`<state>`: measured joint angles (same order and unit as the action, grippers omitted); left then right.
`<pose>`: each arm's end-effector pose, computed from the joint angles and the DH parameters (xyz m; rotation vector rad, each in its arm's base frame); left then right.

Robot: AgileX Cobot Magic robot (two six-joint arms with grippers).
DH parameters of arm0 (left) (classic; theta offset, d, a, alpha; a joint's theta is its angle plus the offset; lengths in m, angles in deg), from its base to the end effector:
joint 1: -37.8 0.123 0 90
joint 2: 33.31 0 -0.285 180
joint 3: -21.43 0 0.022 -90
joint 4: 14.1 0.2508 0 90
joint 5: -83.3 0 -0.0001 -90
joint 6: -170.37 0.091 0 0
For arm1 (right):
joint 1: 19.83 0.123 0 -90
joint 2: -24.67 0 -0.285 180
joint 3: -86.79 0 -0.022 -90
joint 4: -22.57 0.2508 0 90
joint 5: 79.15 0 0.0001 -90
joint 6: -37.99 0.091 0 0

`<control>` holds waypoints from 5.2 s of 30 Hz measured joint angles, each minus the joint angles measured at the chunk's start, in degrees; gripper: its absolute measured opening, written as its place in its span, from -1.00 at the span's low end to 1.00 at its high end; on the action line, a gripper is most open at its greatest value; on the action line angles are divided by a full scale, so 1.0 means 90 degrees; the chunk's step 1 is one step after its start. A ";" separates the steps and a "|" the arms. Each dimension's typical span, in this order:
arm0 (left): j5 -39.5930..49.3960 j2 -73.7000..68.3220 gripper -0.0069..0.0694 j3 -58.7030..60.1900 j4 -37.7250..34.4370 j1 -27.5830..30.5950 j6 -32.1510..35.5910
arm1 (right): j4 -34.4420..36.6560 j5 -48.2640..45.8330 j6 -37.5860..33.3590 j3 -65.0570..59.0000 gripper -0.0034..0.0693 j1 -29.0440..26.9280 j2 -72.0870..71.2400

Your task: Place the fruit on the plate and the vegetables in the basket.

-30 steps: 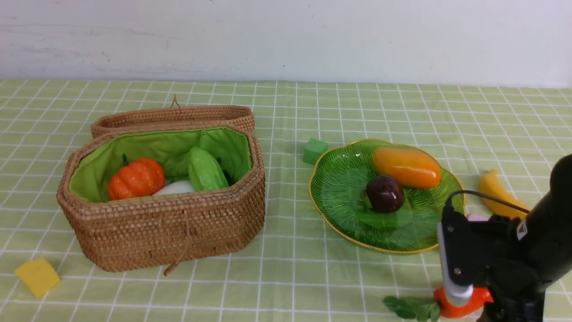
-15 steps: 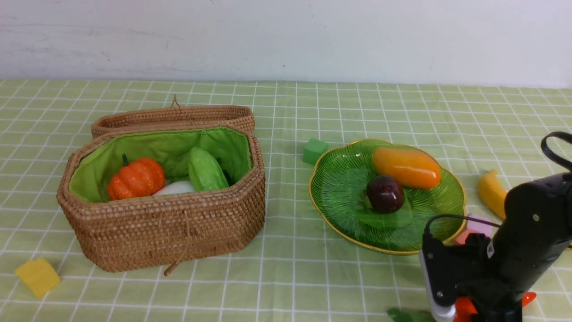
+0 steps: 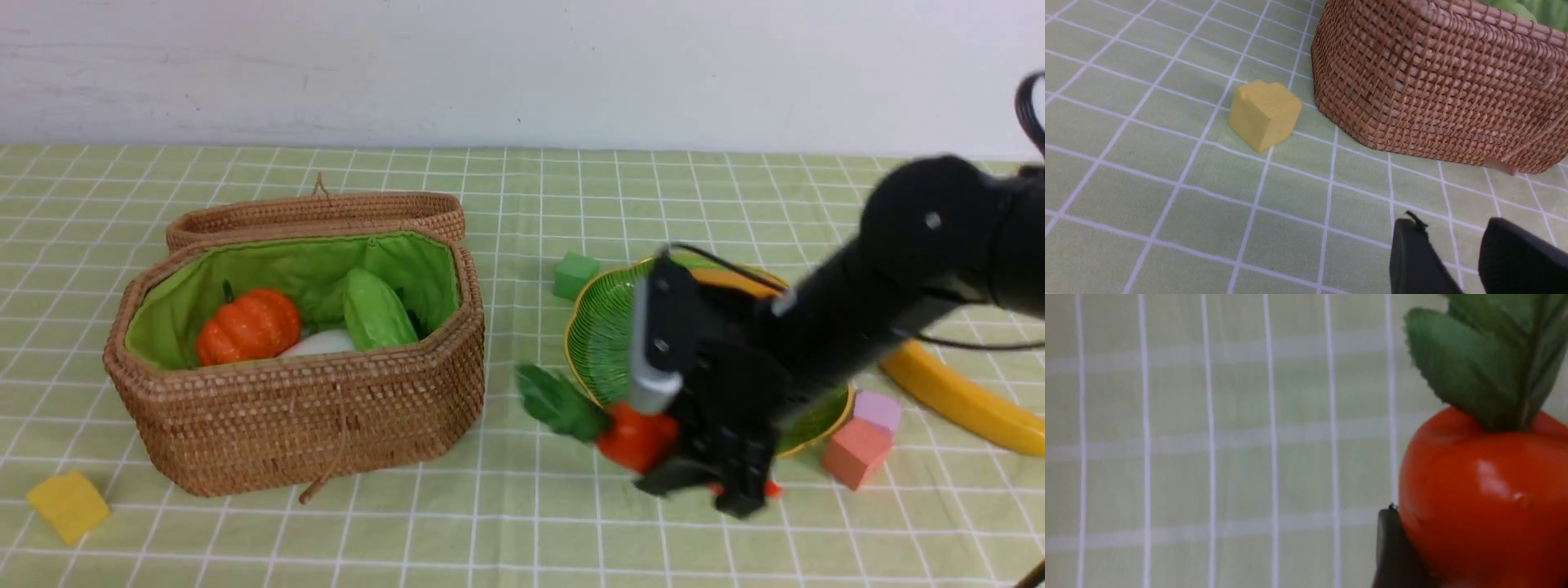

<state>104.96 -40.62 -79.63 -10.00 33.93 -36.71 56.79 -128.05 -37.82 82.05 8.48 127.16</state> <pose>0.0527 -0.0012 0.1696 -0.3369 1.8632 -0.2993 0.2880 0.1990 0.2761 -1.7371 1.8406 0.4161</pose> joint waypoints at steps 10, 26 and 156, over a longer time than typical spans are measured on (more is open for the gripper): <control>0.0000 0.0000 -0.19 0.0000 0.0000 0.0000 0.0000 | 0.2210 0.2919 -0.0054 0.3378 0.10 0.1364 0.1774; 0.0000 0.0000 -0.19 0.0000 0.0006 0.0000 0.0000 | 0.2622 0.3173 0.1088 0.4514 0.45 0.1384 0.3505; 0.0000 0.0000 -0.19 0.0000 0.0006 0.0000 0.0006 | -0.2368 -0.2468 0.7695 -0.2536 -0.95 -0.1015 -0.5333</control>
<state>104.96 -40.62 -79.63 -9.95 33.93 -36.65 35.48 -150.26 31.43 59.23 -0.66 79.17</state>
